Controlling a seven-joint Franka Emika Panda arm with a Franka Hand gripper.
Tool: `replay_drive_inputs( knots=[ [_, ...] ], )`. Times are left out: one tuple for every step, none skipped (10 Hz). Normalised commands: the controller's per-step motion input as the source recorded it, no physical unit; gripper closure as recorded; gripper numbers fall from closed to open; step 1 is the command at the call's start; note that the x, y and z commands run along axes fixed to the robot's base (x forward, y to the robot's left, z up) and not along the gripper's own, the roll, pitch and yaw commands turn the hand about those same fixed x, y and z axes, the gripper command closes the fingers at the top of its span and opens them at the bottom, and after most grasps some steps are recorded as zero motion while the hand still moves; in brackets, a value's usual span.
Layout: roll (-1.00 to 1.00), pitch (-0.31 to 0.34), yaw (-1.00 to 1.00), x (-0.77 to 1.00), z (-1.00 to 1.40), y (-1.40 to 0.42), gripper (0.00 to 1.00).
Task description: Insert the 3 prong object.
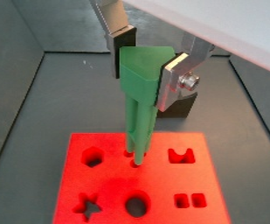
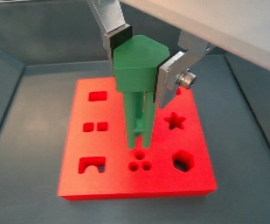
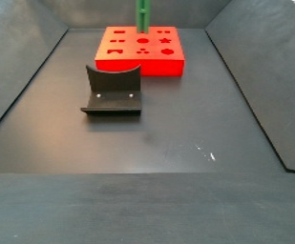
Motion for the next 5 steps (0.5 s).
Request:
replay_drive_inputs(
  knots=[
    [0.06, 0.083, 0.00, 0.23, -0.10, 0.19, 1.00],
    [0.04, 0.047, -0.14, 0.19, -0.31, 0.28, 1.00],
    [0.04, 0.003, -0.21, 0.06, -0.35, 0.34, 1.00],
    [0.04, 0.000, -0.12, 0.07, -0.20, 0.00, 1.00],
    [0.03, 0.000, -0.11, 0.00, -0.25, -0.04, 1.00]
  ],
)
